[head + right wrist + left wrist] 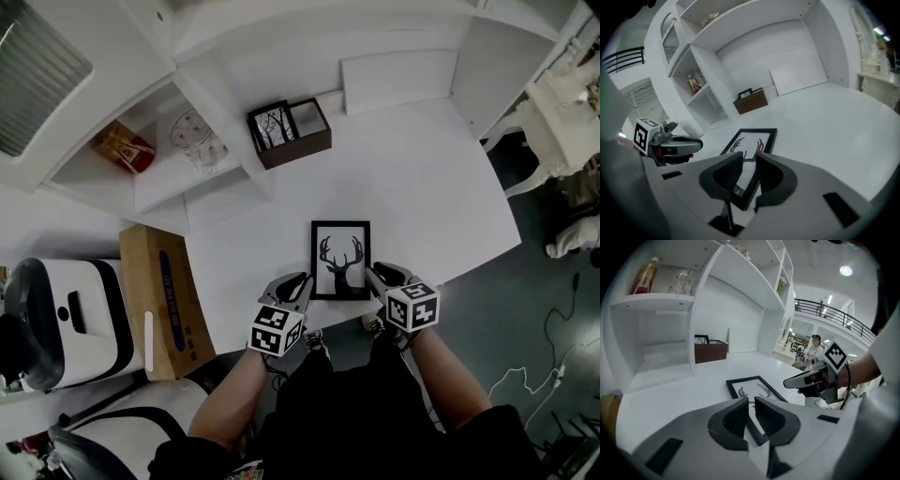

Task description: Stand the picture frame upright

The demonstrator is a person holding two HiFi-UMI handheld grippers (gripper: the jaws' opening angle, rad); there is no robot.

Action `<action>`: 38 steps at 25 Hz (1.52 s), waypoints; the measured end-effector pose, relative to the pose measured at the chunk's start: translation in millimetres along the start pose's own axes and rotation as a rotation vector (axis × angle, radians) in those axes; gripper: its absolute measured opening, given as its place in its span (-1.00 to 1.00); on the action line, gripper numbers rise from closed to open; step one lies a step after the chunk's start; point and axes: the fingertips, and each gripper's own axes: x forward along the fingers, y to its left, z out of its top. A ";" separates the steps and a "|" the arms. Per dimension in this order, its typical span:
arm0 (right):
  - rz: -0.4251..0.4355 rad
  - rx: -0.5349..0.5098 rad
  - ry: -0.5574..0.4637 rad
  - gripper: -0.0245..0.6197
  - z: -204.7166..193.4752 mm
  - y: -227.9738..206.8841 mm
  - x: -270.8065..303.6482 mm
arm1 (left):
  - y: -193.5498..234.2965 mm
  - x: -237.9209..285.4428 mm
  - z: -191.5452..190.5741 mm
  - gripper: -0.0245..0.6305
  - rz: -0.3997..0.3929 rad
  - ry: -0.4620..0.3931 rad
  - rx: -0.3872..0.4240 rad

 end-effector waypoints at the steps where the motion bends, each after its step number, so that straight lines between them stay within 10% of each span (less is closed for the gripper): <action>1: -0.009 0.007 0.009 -0.68 -2.4 -2.6 3.2 | 2.3 3.9 -2.4 -0.78 -0.005 0.012 -0.002; 10: -0.053 0.116 0.070 -0.54 -18.1 -21.8 26.4 | 18.2 33.9 -24.2 -0.42 -0.040 0.114 -0.052; 38: -0.034 0.255 0.135 -0.52 -18.9 -28.1 40.4 | 18.0 71.8 -30.3 -0.39 -0.078 0.194 -0.098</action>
